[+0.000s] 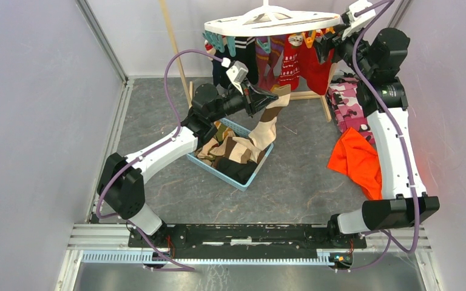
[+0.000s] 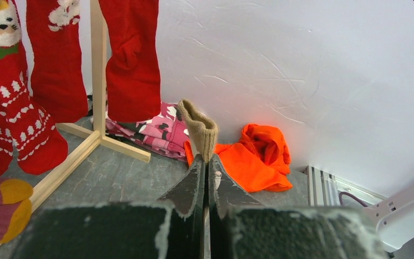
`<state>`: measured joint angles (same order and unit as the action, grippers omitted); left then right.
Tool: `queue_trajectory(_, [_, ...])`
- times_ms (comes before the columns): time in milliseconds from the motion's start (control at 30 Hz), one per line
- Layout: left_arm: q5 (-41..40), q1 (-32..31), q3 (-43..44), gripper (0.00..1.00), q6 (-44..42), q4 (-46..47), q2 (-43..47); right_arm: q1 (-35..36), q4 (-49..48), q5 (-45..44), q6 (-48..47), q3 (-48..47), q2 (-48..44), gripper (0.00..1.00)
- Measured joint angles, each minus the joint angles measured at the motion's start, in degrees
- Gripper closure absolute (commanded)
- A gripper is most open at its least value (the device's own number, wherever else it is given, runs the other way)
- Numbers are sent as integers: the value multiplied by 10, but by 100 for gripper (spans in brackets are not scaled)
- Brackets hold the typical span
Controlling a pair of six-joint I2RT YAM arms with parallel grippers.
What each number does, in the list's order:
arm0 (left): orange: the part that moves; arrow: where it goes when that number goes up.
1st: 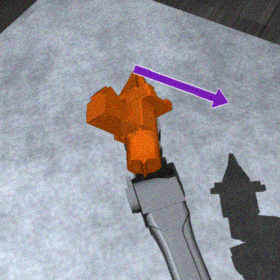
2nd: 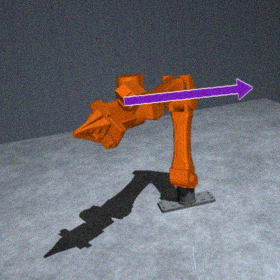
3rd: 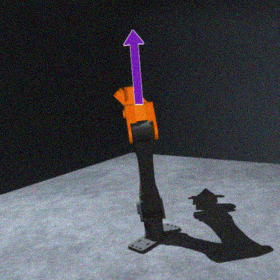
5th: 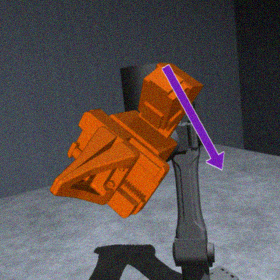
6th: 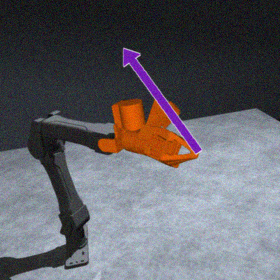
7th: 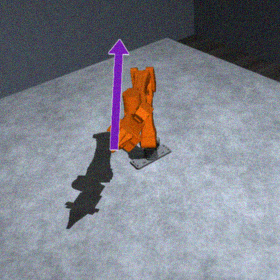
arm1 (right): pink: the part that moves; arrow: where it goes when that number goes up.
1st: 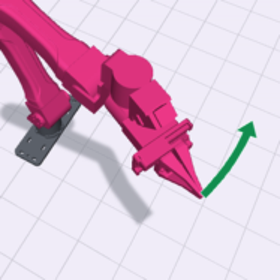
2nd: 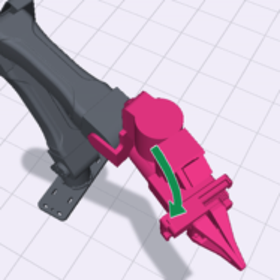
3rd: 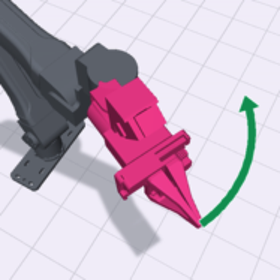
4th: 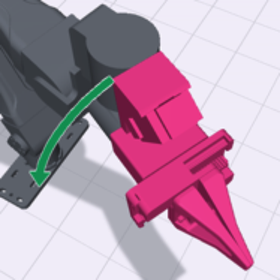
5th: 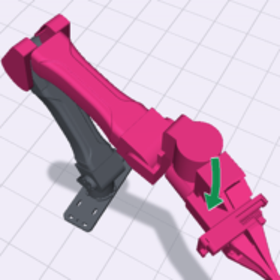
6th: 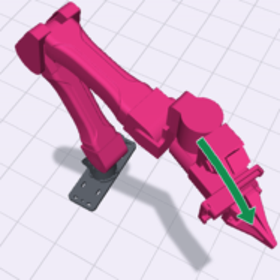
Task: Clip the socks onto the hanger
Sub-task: Open the clamp at the hanger.
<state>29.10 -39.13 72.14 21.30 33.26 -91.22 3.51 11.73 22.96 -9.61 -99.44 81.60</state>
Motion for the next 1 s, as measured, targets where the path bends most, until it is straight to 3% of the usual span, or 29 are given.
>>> queue_trajectory(167, [0, -2, 0, 98, 0, 1, 0, 5, -1, -23, 15, -8, 7, 34])
queue_trajectory(533, [0, -7, 0, 98, 0, 2, 0, 6, -9, -40, 45, -20, 17, 69])
queue_trajectory(1000, [-52, -46, 2, 98, -1, -10, 5, 6, -13, -10, 130, 2, 4, 83])
